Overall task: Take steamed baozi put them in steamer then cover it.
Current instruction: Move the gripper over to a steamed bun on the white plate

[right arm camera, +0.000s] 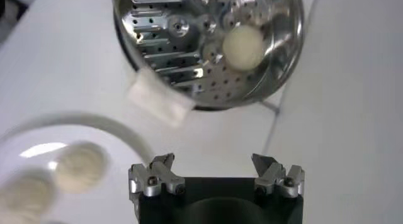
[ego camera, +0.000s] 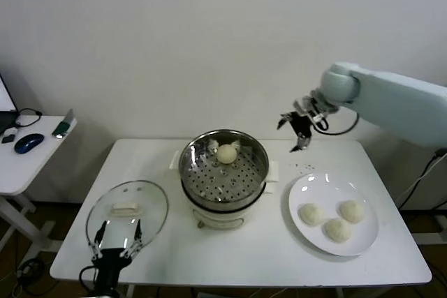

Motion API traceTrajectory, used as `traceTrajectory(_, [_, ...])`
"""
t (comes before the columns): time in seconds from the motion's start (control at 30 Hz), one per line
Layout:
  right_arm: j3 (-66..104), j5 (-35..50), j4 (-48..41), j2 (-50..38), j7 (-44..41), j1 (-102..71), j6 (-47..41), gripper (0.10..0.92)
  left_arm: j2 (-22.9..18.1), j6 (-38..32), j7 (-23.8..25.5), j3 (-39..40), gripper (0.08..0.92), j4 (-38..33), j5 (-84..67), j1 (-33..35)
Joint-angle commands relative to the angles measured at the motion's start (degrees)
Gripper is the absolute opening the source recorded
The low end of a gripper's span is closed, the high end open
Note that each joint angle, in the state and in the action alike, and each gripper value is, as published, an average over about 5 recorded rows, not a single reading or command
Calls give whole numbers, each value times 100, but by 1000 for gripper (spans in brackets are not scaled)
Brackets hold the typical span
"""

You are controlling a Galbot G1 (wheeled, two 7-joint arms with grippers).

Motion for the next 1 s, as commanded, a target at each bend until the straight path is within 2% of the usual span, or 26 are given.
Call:
traceTrajectory(0.03, [946, -47, 846, -1534, -126, -1981, -1393, 823, 35, 32, 7, -47, 823, 76, -64, -10])
traceTrajectory(0.4, [1648, -972, 296, -1295, -203, -3058, -1078, 823, 51, 20, 2, -139, 823, 105, -65, 20])
traceTrajectory(1.0, [1808, -1133, -491, -500, -58, -3201, -956, 823, 30, -96, 48, -148, 823, 209, 14, 119])
